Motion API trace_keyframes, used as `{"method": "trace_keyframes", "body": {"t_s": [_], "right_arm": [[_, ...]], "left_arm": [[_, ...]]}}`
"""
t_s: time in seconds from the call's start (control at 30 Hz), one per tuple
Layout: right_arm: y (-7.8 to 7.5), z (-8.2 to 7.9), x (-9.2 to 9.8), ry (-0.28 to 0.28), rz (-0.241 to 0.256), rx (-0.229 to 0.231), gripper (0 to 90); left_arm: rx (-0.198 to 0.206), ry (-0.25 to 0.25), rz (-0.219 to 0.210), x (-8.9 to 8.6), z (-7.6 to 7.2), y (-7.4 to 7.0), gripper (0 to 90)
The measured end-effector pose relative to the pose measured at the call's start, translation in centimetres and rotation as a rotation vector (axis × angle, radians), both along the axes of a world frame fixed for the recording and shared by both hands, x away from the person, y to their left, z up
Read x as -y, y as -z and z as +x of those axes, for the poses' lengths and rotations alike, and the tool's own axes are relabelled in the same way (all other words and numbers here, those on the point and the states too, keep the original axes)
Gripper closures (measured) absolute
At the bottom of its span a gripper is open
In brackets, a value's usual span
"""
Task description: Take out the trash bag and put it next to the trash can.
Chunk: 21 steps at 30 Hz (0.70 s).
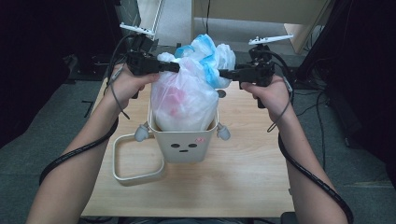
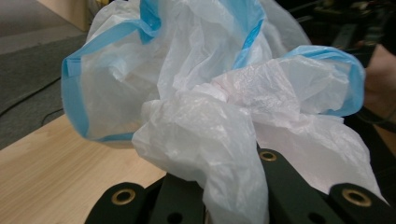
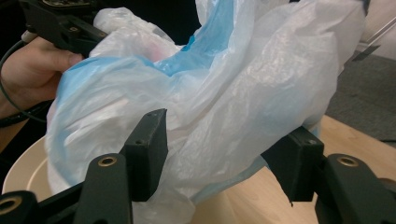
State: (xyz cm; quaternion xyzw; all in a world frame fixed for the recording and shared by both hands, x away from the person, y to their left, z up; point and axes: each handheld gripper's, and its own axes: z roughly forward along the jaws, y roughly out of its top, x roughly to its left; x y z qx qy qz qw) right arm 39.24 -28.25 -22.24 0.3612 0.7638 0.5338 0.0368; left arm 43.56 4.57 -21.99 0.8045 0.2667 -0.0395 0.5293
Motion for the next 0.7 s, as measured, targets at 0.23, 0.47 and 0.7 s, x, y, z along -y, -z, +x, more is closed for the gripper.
{"method": "trace_keyframes", "body": {"t_s": [0.23, 0.47, 0.7], "right_arm": [[-2.6, -1.1, 1.9, 0.157, -0.044, 0.074, 44.6], [-2.6, -1.6, 1.0, -0.05, 0.106, 0.089, 40.1], [-0.4, -0.9, -4.2, -0.176, 0.048, 0.054, 31.0]], "left_arm": [[0.006, -0.011, 0.032, 0.3, 0.0, -0.1, 87.3], [0.008, -0.002, 0.023, 0.9, -0.1, -0.2, 87.3], [0.039, 0.062, -0.02, 1.9, -0.9, -1.5, 87.4]]}}
